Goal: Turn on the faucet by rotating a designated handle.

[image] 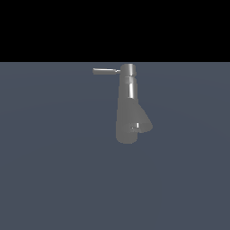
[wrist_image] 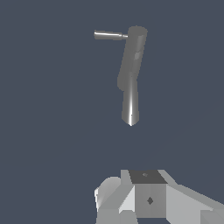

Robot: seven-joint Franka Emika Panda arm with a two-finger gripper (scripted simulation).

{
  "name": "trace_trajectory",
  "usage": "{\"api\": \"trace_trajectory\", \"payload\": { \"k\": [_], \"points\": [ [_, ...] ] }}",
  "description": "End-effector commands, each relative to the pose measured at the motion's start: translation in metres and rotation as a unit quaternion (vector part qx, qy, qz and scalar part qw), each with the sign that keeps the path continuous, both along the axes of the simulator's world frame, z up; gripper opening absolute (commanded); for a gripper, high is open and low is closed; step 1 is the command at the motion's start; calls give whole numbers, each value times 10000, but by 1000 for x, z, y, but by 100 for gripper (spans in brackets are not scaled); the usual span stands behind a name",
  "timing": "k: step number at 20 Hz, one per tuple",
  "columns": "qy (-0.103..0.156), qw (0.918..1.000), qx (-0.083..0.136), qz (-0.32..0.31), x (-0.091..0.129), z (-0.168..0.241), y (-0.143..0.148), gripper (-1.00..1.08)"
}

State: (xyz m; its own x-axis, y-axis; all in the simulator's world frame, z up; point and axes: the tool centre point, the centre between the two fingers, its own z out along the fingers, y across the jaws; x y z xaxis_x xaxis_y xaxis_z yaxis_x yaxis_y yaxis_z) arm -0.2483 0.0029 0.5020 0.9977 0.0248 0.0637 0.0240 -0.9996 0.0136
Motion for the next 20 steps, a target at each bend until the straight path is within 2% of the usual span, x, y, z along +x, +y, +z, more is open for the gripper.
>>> {"api": "trace_trajectory", "payload": {
  "k": [1, 10, 20],
  "points": [
    [0, 10000, 0, 0, 0, 0, 0, -100],
    [-136, 9998, -140, 45, 11, 8, -4, -100],
    [-114, 9998, -87, -165, 21, 6, -2, -100]
  ]
}}
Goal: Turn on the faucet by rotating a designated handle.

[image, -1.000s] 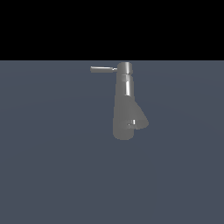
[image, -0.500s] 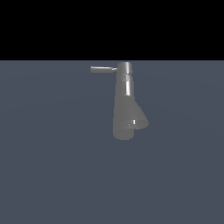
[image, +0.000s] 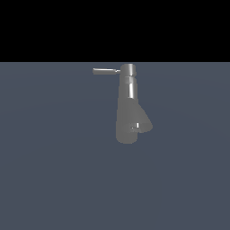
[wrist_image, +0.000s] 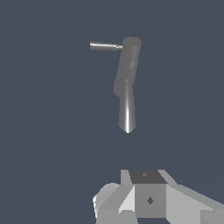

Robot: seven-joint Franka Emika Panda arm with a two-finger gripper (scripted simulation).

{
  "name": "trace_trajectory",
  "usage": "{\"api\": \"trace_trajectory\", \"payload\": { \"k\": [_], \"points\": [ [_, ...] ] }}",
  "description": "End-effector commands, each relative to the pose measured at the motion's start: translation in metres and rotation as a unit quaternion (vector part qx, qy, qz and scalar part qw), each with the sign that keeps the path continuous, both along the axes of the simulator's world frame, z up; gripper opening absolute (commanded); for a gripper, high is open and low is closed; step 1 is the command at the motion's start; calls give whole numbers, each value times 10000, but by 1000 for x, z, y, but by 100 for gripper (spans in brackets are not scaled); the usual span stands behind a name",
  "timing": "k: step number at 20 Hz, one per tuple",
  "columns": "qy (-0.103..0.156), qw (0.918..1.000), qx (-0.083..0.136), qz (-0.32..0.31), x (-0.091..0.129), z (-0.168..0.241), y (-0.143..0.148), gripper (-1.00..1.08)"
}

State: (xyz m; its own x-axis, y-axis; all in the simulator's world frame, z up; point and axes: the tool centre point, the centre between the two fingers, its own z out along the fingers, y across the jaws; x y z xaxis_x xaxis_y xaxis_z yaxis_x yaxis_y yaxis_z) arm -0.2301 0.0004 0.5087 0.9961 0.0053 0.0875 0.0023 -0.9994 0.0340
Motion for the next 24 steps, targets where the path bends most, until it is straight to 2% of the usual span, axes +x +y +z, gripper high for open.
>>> {"api": "trace_trajectory", "payload": {
  "k": [1, 8, 13, 19, 24],
  "points": [
    [10, 9999, 27, -112, 5, -1, 1, -100],
    [53, 9979, 144, -633, 31, -7, 4, -100],
    [105, 9926, 250, -1184, 57, -15, 7, -100],
    [181, 9807, 363, -1914, 92, -29, 12, -100],
    [247, 9664, 433, -2523, 121, -44, 17, -100]
  ]
}}
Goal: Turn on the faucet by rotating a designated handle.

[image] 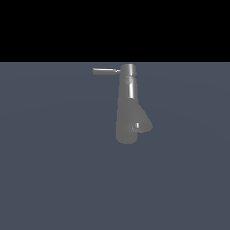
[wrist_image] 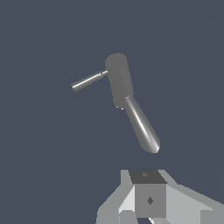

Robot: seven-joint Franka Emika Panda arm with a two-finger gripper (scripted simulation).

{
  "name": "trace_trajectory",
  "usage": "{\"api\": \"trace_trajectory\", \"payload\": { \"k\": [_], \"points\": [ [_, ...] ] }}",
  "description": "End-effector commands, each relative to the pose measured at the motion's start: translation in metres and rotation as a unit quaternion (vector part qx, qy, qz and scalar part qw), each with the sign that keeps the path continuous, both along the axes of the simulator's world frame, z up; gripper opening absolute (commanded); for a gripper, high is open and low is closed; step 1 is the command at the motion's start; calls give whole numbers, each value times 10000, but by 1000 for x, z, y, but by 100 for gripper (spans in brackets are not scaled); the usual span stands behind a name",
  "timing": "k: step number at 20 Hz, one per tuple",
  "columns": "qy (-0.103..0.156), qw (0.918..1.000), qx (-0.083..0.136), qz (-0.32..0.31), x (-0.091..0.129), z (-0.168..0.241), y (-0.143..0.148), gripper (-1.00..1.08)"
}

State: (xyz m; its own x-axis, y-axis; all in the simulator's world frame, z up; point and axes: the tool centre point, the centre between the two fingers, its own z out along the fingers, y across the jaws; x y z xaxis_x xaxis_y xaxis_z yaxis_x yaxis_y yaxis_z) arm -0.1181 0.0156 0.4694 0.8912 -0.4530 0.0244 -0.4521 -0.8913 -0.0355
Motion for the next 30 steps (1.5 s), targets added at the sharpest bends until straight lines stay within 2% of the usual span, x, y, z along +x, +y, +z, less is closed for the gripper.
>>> {"api": "trace_trajectory", "payload": {
  "k": [1, 8, 15, 22, 30],
  "points": [
    [38, 9995, 36, -320, 14, -8, 2, -100],
    [151, 9926, 100, -1203, 53, -35, 9, -100],
    [261, 9776, 121, -2083, 90, -66, 16, -100],
    [357, 9548, 101, -2949, 124, -103, 23, -100],
    [439, 9194, 34, -3908, 159, -151, 31, -100]
  ]
}}
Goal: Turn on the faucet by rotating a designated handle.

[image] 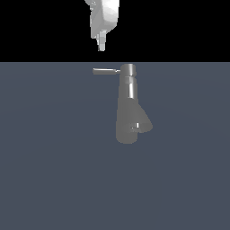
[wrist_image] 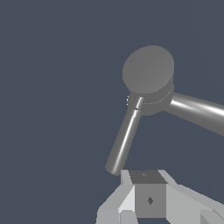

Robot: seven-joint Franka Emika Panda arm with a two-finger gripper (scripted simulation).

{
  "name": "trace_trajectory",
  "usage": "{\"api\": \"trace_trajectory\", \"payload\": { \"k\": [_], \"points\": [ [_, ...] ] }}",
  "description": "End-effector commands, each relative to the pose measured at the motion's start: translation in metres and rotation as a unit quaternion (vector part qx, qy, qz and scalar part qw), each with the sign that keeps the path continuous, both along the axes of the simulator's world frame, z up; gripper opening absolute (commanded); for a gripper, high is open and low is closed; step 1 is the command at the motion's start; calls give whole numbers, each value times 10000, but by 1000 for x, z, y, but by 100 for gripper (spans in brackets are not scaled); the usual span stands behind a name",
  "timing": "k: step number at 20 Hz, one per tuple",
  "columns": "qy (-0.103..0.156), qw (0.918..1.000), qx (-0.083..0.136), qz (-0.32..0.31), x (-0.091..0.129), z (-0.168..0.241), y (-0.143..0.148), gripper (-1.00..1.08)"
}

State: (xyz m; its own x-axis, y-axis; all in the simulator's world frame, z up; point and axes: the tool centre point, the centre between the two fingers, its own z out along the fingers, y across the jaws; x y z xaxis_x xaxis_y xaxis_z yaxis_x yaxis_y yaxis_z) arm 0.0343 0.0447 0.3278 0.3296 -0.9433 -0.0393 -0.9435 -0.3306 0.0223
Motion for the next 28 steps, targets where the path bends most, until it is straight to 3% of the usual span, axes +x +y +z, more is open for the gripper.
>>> {"api": "trace_trajectory", "payload": {
  "k": [1, 14, 28],
  "points": [
    [34, 9995, -30, -325, 10, -16, 3, -100],
    [146, 9882, -184, -1514, 44, -81, 12, -100],
    [162, 9849, -216, -1709, 43, -90, 14, -100]
  ]
}}
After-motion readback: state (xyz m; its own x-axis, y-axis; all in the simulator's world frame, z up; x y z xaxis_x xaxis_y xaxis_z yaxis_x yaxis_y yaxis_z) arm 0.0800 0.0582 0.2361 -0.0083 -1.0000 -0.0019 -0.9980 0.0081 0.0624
